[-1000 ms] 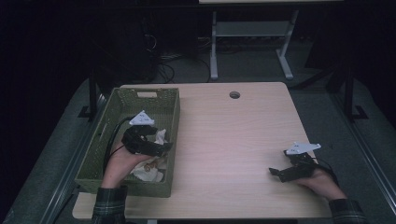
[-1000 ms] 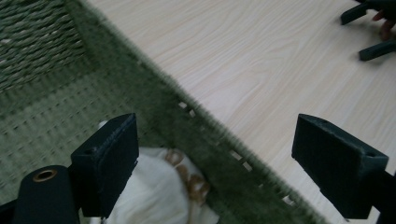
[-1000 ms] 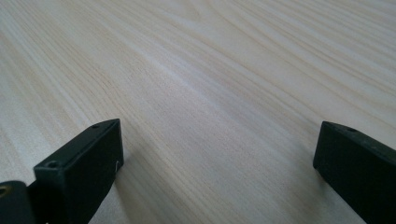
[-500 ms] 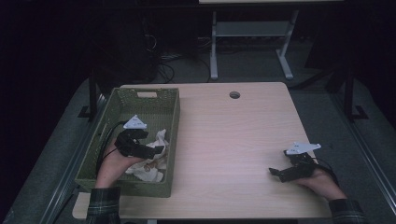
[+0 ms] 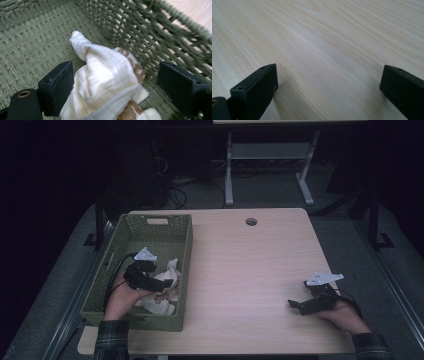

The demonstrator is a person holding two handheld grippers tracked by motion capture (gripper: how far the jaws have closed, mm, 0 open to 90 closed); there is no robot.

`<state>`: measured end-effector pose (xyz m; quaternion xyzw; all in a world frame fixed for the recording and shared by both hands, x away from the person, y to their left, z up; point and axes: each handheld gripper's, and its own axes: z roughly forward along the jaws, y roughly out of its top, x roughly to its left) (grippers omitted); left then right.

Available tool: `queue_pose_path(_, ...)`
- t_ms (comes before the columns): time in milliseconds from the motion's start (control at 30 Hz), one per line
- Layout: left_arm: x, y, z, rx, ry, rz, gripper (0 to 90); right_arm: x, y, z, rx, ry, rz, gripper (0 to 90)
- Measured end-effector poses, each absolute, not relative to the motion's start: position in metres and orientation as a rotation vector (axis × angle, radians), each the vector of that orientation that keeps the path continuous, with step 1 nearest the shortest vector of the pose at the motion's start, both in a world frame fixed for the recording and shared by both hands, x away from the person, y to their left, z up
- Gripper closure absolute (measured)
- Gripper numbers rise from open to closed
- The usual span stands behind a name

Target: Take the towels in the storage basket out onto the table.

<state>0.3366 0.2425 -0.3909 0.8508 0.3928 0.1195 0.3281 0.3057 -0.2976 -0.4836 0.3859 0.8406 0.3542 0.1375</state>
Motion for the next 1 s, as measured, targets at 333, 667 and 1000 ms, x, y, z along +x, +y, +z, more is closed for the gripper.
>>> queue_pose_path(333,0.343,0.237,-0.407,2.304,1.085,0.294,14.1,0.306,-0.298,-0.484,1.109,2.433,1.025,1.1)
queue_pose_path(667,0.348,0.231,-0.421,2.418,1.151,0.274,14.1,0.306,-0.298,-0.484,1.109,2.432,1.025,1.1)
queue_pose_path(1000,0.352,0.226,-0.434,2.524,1.203,0.224,14.2,0.306,-0.298,-0.484,1.109,2.432,1.025,1.1)
